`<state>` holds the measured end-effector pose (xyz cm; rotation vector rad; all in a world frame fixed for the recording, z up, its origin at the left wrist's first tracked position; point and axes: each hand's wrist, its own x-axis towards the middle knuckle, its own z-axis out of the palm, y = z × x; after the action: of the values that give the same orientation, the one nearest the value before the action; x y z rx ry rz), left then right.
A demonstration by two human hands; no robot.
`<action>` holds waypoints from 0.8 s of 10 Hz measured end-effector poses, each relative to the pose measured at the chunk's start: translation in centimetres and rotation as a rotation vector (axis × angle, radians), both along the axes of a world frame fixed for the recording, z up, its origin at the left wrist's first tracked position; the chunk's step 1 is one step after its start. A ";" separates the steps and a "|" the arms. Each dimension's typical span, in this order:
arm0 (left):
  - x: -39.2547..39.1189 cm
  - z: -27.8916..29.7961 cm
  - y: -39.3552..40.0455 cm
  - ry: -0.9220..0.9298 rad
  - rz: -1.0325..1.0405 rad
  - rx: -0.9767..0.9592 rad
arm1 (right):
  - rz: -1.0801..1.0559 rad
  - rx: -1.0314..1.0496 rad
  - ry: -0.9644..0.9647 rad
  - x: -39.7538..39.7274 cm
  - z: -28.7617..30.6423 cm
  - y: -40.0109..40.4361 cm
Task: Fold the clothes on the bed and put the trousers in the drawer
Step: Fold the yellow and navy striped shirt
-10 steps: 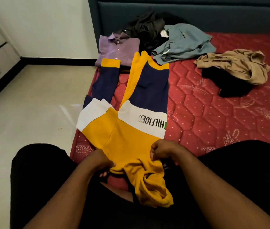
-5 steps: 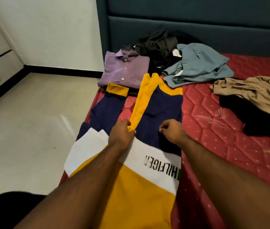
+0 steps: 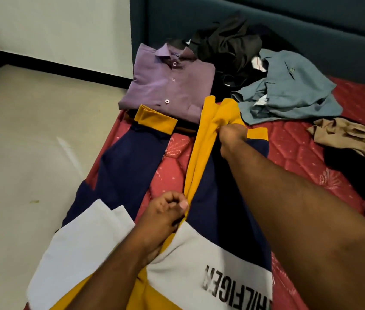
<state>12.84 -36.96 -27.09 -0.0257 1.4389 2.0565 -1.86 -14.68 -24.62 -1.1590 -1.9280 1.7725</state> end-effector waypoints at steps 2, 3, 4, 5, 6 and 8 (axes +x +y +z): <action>0.8 -0.1 0.3 0.420 -0.228 -0.414 | -0.198 0.072 0.164 4.0 4.6 3.1; 2.3 0.6 0.7 0.791 -0.210 -0.751 | -0.332 0.251 0.075 5.9 7.9 6.0; 3.3 1.6 0.6 0.617 -0.215 -0.602 | -0.434 0.535 -0.044 6.9 11.0 7.0; 3.1 2.6 -0.5 0.476 -0.240 -0.500 | -0.226 0.670 0.011 5.7 11.9 4.8; 3.0 2.6 -1.8 0.452 -0.190 -0.552 | 0.241 0.704 -0.033 2.7 8.8 1.1; 0.9 1.9 -1.9 0.490 -0.268 -0.882 | 0.927 1.210 -0.146 -1.4 4.7 -0.4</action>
<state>13.78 -38.89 -25.15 0.3085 2.3961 1.1190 -3.27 -15.04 -19.87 0.0808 -3.0860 0.3367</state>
